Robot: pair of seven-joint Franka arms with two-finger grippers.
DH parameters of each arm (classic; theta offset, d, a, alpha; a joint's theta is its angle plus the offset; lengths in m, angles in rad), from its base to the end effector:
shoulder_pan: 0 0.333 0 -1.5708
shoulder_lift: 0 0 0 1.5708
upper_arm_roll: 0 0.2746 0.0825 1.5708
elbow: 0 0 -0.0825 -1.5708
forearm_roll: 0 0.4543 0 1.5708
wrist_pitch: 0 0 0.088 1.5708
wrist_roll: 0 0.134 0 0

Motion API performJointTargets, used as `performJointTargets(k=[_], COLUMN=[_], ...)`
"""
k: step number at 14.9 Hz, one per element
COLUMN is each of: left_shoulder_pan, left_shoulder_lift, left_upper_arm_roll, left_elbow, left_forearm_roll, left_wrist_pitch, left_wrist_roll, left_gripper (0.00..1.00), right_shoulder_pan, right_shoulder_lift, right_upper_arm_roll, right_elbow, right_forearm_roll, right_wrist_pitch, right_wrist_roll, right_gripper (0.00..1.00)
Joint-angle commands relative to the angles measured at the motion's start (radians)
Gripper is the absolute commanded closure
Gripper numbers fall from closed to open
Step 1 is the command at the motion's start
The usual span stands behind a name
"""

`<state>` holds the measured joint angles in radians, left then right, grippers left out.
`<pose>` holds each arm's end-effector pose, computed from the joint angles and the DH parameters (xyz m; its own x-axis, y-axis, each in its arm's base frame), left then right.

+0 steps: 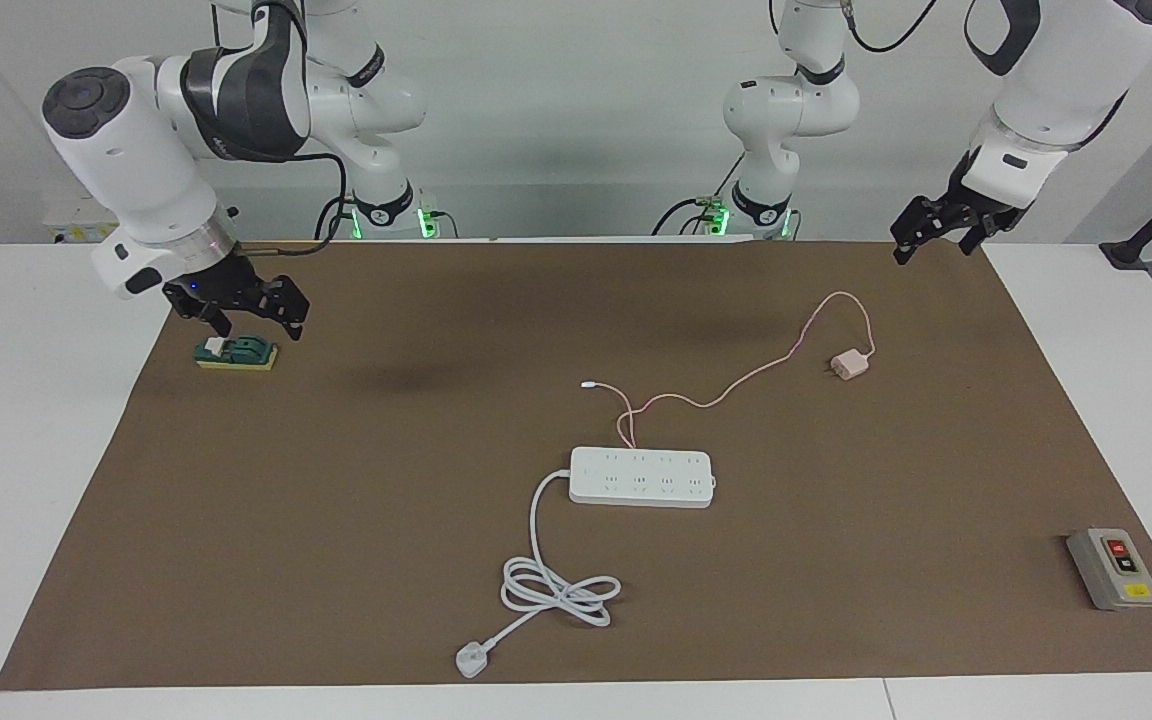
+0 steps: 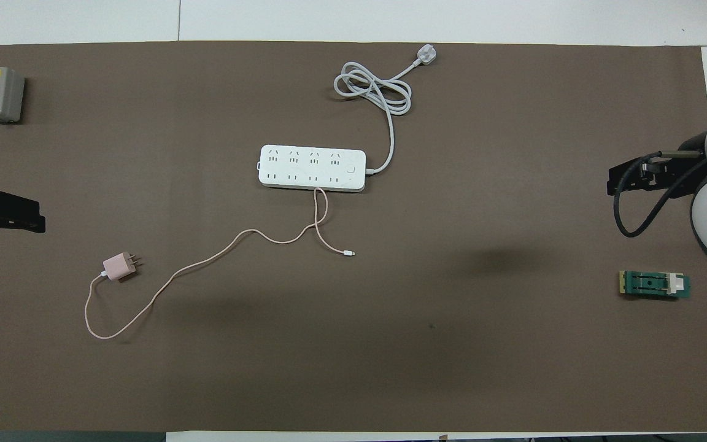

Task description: Unplug charger and place it aside

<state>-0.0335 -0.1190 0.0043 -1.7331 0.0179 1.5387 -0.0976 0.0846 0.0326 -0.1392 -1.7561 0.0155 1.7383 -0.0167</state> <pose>0.5842 -0.0145 0.5380 0.9949 0.0689 -0.0733 0.0673 -0.9974 -0.0246 0.6331 -0.0322 0.4490 0.9979 -0.0406 -0.0499 -0.0412 -0.9991 -0.0115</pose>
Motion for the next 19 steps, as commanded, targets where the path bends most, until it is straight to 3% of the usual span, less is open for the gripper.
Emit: performJointTargets(k=[1,4,19], left_shoulder_pan=[0.000,-0.008,-0.009], left_shoulder_lift=[0.010,0.009,0.001], left_upper_arm_roll=[0.002,0.002,0.002], left_elbow=[0.018,0.018,0.004], left_forearm_roll=[0.010,-0.024,-0.032], left_wrist_pitch=[-0.005,-0.015,0.003], left_wrist_roll=[0.016,0.036,0.081], left_gripper=[0.00,0.00,0.00], right_shoulder_pan=[-0.019,-0.020,-0.013], right_shoulder_lift=[0.006,0.027,0.029], right_upper_arm_roll=[-0.036,-0.049,-0.034], right_elbow=[0.027,0.084,0.084], right_forearm_roll=[0.006,0.007,0.004], right_wrist_pitch=[-0.025,-0.091,-0.079], right_wrist_roll=[-0.117,-0.121,-0.115], right_gripper=[0.00,0.00,0.00])
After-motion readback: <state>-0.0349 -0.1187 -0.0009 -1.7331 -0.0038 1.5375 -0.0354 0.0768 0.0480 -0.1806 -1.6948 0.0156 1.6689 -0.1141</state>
